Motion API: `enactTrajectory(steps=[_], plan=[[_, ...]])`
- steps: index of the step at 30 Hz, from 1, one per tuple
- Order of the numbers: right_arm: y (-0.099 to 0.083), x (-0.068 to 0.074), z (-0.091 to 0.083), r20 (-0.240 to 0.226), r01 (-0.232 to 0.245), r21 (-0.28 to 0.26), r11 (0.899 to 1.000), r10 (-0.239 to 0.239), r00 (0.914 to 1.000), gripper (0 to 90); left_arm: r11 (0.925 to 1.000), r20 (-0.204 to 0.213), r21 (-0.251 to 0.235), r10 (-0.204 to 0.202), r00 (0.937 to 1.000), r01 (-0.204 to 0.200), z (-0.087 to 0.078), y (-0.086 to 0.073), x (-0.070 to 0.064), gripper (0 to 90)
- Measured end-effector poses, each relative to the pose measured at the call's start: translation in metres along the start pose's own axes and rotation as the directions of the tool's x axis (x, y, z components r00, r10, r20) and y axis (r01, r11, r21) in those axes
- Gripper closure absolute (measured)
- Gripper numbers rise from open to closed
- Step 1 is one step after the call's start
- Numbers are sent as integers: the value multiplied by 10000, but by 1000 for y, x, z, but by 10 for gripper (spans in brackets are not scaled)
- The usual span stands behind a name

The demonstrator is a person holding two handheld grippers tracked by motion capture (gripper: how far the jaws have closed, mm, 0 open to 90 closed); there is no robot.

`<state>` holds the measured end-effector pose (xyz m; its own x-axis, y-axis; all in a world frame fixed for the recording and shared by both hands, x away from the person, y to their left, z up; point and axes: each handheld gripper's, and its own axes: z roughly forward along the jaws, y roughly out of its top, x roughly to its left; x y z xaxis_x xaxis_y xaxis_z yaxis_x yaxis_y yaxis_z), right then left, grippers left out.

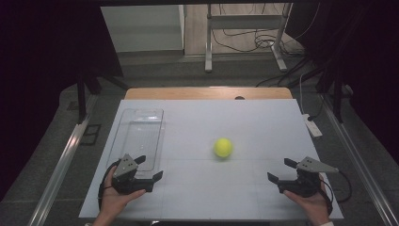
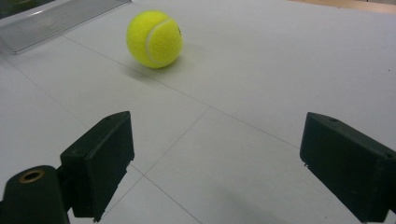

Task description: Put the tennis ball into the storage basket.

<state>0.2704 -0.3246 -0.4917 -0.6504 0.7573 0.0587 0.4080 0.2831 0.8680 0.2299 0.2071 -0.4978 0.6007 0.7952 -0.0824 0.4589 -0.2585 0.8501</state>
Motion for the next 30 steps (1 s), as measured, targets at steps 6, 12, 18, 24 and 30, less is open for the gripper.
enactTrajectory(steps=[6,12,18,24,30], plan=[[-1,1,0,-53,17,59,10000,-17,10000,101,10000,-32,14,-40,10000,40,0,0,1,129],[-1,2,2,-133,61,125,9999,-59,9999,101,10000,-23,30,-67,10000,67,0,-1,1,128],[-1,2,3,-161,40,130,9999,-37,9999,100,9999,-53,-6,-102,9999,102,-1,-1,2,128],[-2,3,3,-217,-2,150,9999,5,9998,99,9998,-60,57,-169,9998,169,1,-1,2,128],[-3,0,5,-350,-74,86,9999,77,9994,100,9996,-160,127,-238,9996,240,1,-1,1,127]])
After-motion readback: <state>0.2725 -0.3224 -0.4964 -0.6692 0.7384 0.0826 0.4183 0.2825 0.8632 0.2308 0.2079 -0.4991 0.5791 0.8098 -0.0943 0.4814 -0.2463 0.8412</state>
